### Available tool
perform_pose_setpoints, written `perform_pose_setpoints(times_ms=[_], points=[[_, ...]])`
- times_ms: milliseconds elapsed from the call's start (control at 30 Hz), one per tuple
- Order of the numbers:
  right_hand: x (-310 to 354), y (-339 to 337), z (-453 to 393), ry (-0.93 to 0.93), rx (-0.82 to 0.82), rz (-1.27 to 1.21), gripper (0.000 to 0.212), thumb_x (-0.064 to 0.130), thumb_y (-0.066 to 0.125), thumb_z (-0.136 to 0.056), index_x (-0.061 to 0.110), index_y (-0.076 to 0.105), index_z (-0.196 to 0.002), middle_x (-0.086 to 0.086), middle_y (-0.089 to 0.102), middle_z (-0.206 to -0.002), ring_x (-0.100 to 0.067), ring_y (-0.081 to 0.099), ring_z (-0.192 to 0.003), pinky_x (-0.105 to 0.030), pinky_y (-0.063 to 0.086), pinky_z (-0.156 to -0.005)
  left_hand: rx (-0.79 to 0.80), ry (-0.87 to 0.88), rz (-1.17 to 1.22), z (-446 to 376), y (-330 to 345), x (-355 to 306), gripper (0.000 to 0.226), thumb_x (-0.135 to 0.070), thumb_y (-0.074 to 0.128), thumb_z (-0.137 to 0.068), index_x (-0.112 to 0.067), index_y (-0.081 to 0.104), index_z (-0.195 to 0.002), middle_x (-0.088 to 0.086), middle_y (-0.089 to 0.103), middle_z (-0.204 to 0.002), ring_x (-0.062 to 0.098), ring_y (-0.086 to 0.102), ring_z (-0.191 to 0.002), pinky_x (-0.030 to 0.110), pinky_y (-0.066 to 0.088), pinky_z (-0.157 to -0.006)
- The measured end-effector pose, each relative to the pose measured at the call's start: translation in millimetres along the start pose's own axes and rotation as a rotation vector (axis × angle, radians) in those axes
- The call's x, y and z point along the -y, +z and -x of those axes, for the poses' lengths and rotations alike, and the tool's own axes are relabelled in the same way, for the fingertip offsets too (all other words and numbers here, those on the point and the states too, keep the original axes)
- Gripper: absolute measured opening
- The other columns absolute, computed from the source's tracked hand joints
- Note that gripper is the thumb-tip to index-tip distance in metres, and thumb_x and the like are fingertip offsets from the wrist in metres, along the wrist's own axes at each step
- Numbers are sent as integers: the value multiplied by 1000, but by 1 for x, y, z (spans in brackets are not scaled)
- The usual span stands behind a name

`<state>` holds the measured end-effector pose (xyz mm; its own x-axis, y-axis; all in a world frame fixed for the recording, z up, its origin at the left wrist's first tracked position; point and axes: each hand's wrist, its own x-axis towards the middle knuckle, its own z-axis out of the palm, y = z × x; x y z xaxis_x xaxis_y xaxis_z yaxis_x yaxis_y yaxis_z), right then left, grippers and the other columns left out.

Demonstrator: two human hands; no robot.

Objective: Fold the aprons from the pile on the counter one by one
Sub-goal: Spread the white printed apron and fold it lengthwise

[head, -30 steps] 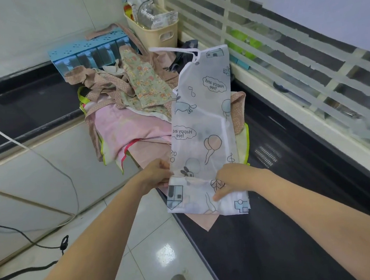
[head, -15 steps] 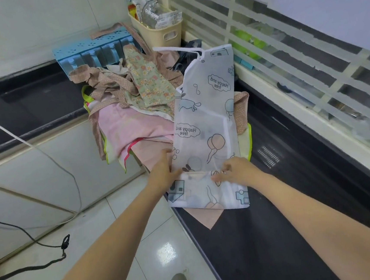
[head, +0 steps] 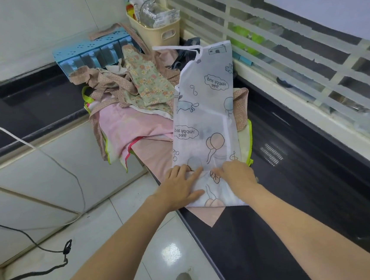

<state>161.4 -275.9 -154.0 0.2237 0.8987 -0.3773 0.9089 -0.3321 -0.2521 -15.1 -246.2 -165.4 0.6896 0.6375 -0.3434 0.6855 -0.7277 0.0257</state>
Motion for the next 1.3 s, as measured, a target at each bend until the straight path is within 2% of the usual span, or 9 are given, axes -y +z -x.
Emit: perform_pose_setpoints(times_ms=[133, 200, 300, 433, 567, 633, 767, 1100, 1300], points=[[-9, 24, 13, -238, -430, 408, 34, 25, 80, -66, 10, 55, -84, -9, 58, -78, -25, 59, -69, -34, 45, -55, -129, 43, -95, 0, 10, 5, 80, -64, -4, -87, -22, 26, -148, 11, 45, -123, 26, 47, -109, 36, 39, -97], [-19, 35, 21, -420, -495, 480, 27, 31, 64, -74, 12, 59, -92, -9, 58, -95, -26, 57, -88, -42, 45, -76, -228, 43, -94, 3, 21, 4, 76, -59, 1, -94, -19, 53, -133, 8, 59, -105, 24, 60, -91, 33, 51, -81], [-32, 39, 39, -483, -270, 407, 65, 51, 28, -91, 6, 56, -127, -13, 53, -134, -29, 49, -125, -46, 25, -104, -198, -5, 63, 10, 25, 0, 77, -61, 6, -92, -15, 50, -136, 11, 58, -117, 29, 58, -107, 38, 46, -93], [-38, 15, 36, -514, 179, 390, 97, 60, 43, -87, 11, -11, -150, 3, -24, -152, -17, -19, -144, -43, -11, -117, -37, 39, 169, 19, 19, 11, 102, -82, -2, -71, -18, 6, -151, -1, 10, -157, 18, 8, -144, 34, 3, -117], [-26, -9, 26, -451, 304, 104, 73, 25, 55, -83, 16, 23, -148, 2, 27, -151, -22, 22, -142, -35, 28, -111, 69, -116, 787, 18, -5, 19, 99, -89, 17, -71, -25, 38, -143, -8, 31, -151, 11, 23, -141, 28, 15, -115], [-25, -26, 20, -336, 237, -131, 29, 24, 56, -85, 20, 59, -114, 2, 60, -104, -19, 56, -99, -24, 43, -71, 46, -319, 1163, 16, -19, 24, 68, -75, 28, -83, -29, 62, -120, -6, 54, -132, 13, 45, -125, 25, 26, -103], [-40, -47, 2, -11, 126, -667, 12, 24, 69, -82, 14, 66, -87, -2, 64, -85, -19, 60, -81, -27, 48, -66, -46, -444, 1424, 14, -26, 38, 67, -71, 29, -87, -22, 60, -121, -2, 59, -124, 15, 54, -114, 28, 32, -105], [-17, -14, -15, 312, -237, -496, 53, 49, 41, -96, -1, 57, -105, -20, 59, -110, -34, 55, -103, -35, 39, -76, -212, -664, 908, -17, -15, 28, 39, -36, 46, -97, -15, 42, -64, 1, 50, -68, 24, 49, -76, 29, 33, -63], [-1, -7, -22, 452, -224, -302, 53, 47, 34, -99, 1, 55, -113, -18, 57, -114, -36, 55, -105, -35, 39, -76, -364, -520, 357, -24, -23, 32, 36, -29, 48, -93, -11, 44, -124, 8, 49, -128, 27, 47, -119, 34, 30, -96]])
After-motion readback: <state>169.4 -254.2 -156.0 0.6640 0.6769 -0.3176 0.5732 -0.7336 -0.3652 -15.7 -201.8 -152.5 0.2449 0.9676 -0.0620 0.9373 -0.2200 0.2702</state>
